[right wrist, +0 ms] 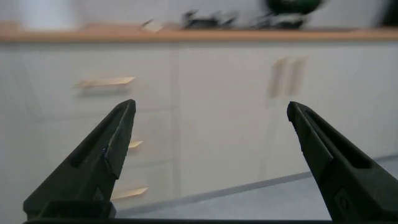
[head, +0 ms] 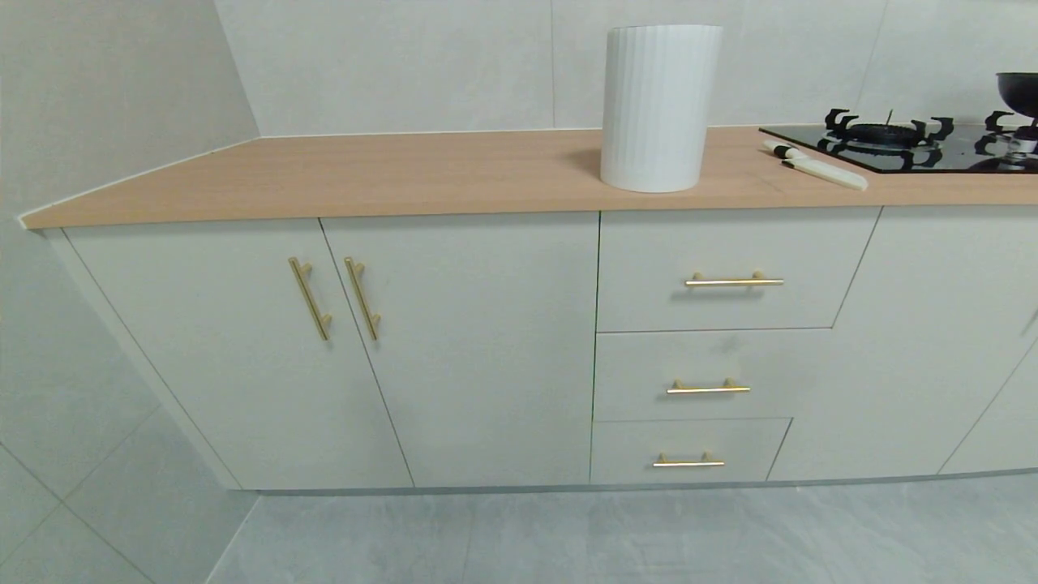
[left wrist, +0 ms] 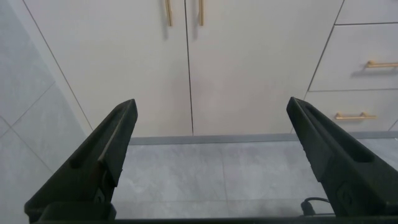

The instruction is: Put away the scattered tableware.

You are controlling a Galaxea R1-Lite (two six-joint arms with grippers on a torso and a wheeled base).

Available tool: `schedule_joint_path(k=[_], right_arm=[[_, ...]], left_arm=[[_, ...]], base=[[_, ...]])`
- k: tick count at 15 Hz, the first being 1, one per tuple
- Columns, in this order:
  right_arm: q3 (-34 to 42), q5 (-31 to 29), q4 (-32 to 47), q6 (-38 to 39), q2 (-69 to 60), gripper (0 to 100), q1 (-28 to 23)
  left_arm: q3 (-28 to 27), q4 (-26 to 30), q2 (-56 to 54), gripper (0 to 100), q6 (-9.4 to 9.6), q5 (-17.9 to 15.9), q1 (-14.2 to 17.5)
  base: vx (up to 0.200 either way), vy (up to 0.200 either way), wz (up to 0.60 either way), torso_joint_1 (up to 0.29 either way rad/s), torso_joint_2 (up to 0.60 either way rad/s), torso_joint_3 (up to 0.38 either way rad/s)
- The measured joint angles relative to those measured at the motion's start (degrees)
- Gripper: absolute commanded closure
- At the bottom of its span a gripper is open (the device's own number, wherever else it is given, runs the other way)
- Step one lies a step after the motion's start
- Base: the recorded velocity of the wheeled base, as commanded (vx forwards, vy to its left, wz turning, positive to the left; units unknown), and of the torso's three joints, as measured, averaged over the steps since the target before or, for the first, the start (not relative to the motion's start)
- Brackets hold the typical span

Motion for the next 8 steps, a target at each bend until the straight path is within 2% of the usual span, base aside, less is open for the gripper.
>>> schedule_joint_path(k=[3, 6, 8], right_arm=[[9.9, 8.8, -4.3, 2.4, -0.4, 0, 0.0], [15.7, 12.5, -6.4, 3.3, -0.5, 0, 0.0], [17.0, 12.6, -6.4, 3.7, -0.5, 0, 0.0]], left_arm=[[0.0, 0.0, 0.0, 0, 0.0, 0.0, 0.0], [0.0, 0.0, 0.0, 0, 0.0, 0.0, 0.0], [0.0, 0.0, 0.0, 0, -0.02, 0.0, 0.0]], base=[[0.0, 0.0, 0.0, 0.0, 0.0, 0.0], [0.0, 0.0, 0.0, 0.0, 0.0, 0.0], [0.0, 0.0, 0.0, 0.0, 0.0, 0.0]])
